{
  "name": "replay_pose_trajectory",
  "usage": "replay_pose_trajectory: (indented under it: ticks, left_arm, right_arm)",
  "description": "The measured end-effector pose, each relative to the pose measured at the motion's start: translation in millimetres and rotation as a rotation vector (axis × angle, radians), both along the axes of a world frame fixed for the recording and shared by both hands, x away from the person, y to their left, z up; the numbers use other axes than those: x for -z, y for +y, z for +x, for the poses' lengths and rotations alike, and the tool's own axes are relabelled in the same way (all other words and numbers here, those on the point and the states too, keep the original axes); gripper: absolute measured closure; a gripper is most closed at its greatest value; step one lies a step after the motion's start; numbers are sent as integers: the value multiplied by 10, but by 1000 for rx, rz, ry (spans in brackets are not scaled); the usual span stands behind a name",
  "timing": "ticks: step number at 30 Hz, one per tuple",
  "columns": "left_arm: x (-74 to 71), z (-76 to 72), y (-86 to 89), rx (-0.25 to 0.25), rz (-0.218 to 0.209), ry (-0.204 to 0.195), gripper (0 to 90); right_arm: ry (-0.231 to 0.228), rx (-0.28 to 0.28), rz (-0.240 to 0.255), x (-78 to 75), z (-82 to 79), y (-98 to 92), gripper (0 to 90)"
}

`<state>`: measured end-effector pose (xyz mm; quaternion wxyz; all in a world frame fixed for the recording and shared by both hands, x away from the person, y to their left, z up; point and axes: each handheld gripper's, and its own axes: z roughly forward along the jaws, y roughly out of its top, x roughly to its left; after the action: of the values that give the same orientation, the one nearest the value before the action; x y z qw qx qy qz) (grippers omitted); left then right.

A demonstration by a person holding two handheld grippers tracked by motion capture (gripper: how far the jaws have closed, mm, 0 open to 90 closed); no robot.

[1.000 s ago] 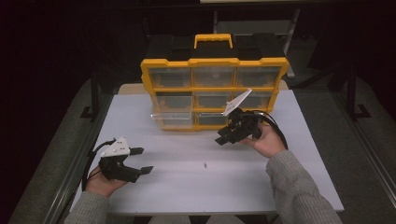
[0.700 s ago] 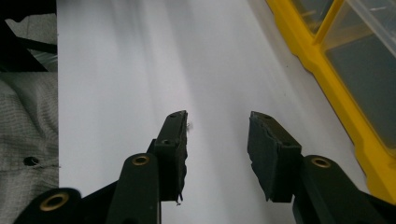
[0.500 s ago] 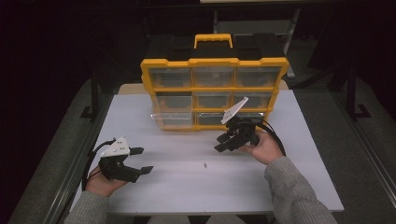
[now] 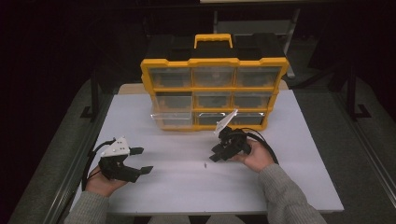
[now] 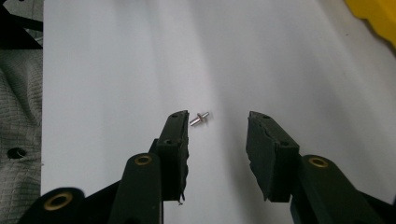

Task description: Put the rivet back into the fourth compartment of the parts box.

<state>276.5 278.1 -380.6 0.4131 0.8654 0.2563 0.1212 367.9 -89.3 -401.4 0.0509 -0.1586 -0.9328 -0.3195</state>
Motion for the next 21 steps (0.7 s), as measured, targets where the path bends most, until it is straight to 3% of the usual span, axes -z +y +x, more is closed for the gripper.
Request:
replay_pose_trajectory:
  ticks: [5,11,21]
  left_arm:
    - [3,1,-2,1,0,-2,238]
    - [2,0,0,-1,-5,-3,238]
    - [2,-4,-3,-3,-9,2,238]
  right_arm:
    - [1,-12,-7,90,-13,93,589]
    - [33,0,-33,150,-48,172,606]
    - [22,-37,-44,274,-57,306,639]
